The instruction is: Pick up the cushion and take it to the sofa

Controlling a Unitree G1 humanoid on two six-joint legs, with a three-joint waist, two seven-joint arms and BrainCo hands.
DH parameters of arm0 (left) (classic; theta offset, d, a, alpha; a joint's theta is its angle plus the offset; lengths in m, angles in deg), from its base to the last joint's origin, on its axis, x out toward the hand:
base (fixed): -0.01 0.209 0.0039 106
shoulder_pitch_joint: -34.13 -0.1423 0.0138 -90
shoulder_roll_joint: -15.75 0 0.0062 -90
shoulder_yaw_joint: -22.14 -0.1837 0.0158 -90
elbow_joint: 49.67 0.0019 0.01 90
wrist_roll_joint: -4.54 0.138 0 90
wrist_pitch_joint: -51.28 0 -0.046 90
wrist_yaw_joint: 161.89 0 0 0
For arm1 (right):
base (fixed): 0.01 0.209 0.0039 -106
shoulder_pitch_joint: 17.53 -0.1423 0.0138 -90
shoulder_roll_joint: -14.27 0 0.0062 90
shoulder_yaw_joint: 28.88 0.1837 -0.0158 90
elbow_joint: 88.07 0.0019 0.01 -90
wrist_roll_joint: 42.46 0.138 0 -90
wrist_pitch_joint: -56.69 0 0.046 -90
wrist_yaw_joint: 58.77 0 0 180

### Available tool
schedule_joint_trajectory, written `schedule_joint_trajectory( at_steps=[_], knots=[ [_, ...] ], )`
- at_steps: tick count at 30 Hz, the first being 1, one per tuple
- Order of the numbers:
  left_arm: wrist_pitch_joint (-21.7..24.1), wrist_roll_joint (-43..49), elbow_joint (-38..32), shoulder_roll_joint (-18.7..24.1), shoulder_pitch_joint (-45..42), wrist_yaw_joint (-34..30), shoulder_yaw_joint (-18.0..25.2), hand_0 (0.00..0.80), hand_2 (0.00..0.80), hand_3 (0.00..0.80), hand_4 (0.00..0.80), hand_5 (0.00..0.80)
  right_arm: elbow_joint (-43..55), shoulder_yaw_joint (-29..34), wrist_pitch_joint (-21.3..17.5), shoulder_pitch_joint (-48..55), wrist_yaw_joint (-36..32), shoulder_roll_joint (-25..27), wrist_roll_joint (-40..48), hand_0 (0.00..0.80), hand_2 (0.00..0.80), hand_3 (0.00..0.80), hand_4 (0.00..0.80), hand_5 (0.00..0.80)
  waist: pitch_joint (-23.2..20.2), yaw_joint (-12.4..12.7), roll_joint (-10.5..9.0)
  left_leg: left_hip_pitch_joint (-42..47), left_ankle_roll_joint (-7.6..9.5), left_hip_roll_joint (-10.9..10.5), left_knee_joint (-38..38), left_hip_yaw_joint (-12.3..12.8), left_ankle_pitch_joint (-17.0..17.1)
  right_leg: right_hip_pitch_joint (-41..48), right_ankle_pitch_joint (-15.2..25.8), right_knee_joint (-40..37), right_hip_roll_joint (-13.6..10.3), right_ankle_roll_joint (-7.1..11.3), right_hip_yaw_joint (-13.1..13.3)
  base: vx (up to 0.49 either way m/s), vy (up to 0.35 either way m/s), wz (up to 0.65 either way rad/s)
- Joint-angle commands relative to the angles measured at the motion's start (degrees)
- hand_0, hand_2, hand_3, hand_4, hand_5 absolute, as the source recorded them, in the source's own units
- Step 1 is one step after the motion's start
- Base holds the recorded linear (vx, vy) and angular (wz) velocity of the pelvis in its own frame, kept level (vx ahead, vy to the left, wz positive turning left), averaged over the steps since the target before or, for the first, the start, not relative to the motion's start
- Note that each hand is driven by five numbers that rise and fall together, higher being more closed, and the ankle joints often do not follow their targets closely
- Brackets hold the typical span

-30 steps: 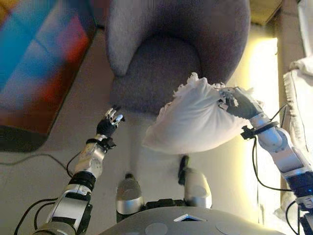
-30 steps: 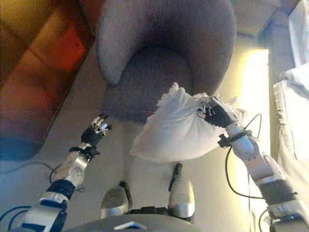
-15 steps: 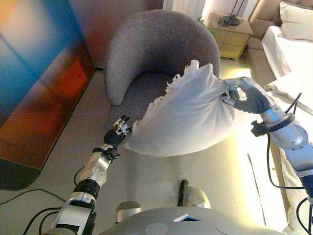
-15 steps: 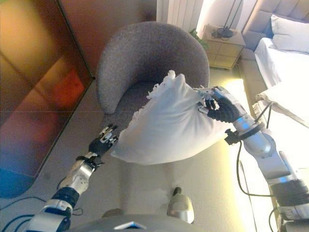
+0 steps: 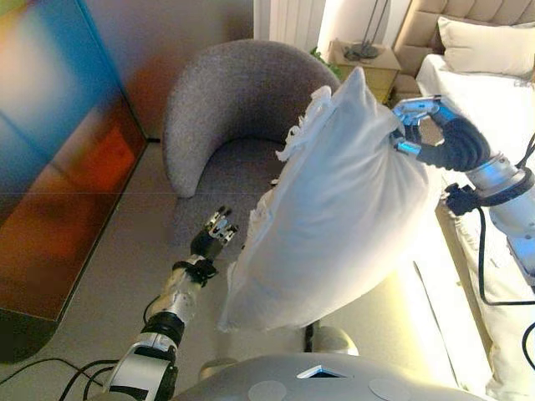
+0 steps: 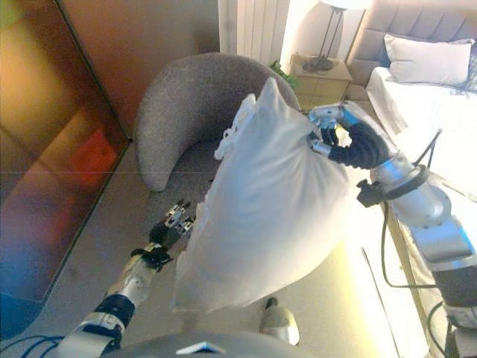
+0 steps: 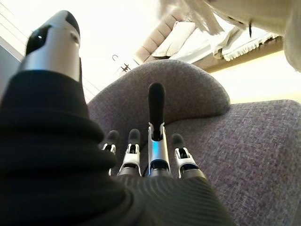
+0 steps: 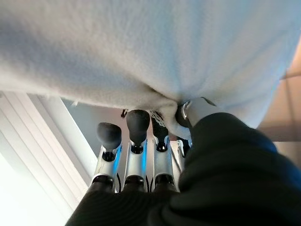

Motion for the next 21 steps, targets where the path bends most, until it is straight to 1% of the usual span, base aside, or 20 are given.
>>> schedule_joint_trajectory(
  at_steps=[1,3,6,9,12,15,17,21],
  knots=[
    [1.38,2.40,0.07,2.12,2.39,1.99,-3.06,0.000,0.000,0.000,0.000,0.000,3.42,7.19,-3.64,-10.44,5.29,-0.66,7.65,0.800,0.800,0.800,0.800,0.800,-2.66,0.97,-4.08,-1.32,3.22,0.70,3.21,0.48,-3.58,2.90,0.61,-3.16,-4.23,6.61,-2.55,0.000,0.000,0.00],
    [0.86,4.71,1.74,2.16,2.92,4.49,-2.90,0.000,0.000,0.000,0.000,0.000,3.42,6.80,-3.65,-11.79,5.51,0.16,8.05,0.800,0.800,0.800,0.800,0.800,-3.11,0.68,-4.09,-1.00,3.22,0.63,2.98,0.82,-3.48,3.19,0.25,-3.67,-3.89,6.44,-2.49,-0.014,0.010,-0.04],
    [-0.51,5.95,3.99,2.23,3.16,4.32,-3.06,0.000,0.000,0.000,0.000,0.000,3.82,6.10,-2.97,-14.11,6.12,1.57,7.86,0.800,0.800,0.800,0.800,0.800,-3.54,0.42,-4.06,-0.67,3.17,0.46,2.68,1.28,-3.24,3.89,-0.05,-4.46,-3.41,6.17,-2.27,-0.018,0.014,-0.02],
    [-2.26,6.47,5.58,2.10,3.14,2.02,-3.48,0.000,0.000,0.000,0.000,0.000,3.30,4.42,-2.92,-16.84,7.47,3.02,7.92,0.800,0.800,0.800,0.800,0.800,-3.86,0.47,-4.11,-0.82,3.14,0.34,2.69,1.61,-3.11,4.37,-0.13,-5.08,-3.25,6.01,-2.12,-0.028,0.020,-0.13],
    [-5.28,7.65,6.38,1.62,2.71,-2.93,-4.61,0.000,0.000,0.000,0.000,0.000,3.13,3.08,-2.90,-19.26,8.35,3.66,8.25,0.800,0.800,0.800,0.800,0.800,-3.87,0.55,-4.19,-0.87,3.14,0.35,2.51,1.84,-2.92,4.53,-0.09,-5.28,-3.17,5.93,-2.00,-0.021,0.014,-0.10],
    [-7.87,6.70,5.75,0.95,2.55,-7.79,-6.27,0.000,0.000,0.000,0.000,0.000,3.21,1.98,-2.82,-20.80,8.43,3.65,9.02,0.800,0.800,0.800,0.800,0.800,-3.83,0.48,-4.20,-0.90,3.20,0.30,2.10,1.91,-2.72,4.52,-0.05,-5.39,-3.11,5.93,-1.81,-0.014,0.007,-0.05],
    [-8.21,6.65,4.53,0.55,2.36,-8.73,-7.64,0.000,0.000,0.000,0.000,0.000,3.28,1.64,-3.14,-21.18,8.06,3.32,9.27,0.800,0.800,0.800,0.800,0.800,-3.80,0.46,-4.13,-0.88,3.32,0.21,1.91,1.91,-2.70,4.52,-0.06,-5.46,-3.07,5.95,-1.56,0.000,0.000,0.00],
    [-9.19,7.38,2.50,-0.50,3.32,-8.35,-10.44,0.000,0.000,0.000,0.000,0.000,3.92,0.00,-2.97,-23.03,7.98,2.25,9.67,0.800,0.800,0.800,0.800,0.800,-3.71,0.33,-4.08,-0.78,3.56,0.07,1.74,2.05,-2.82,4.70,0.05,-5.93,-2.97,5.96,-1.07,-0.006,0.002,-0.01]
  ],
)
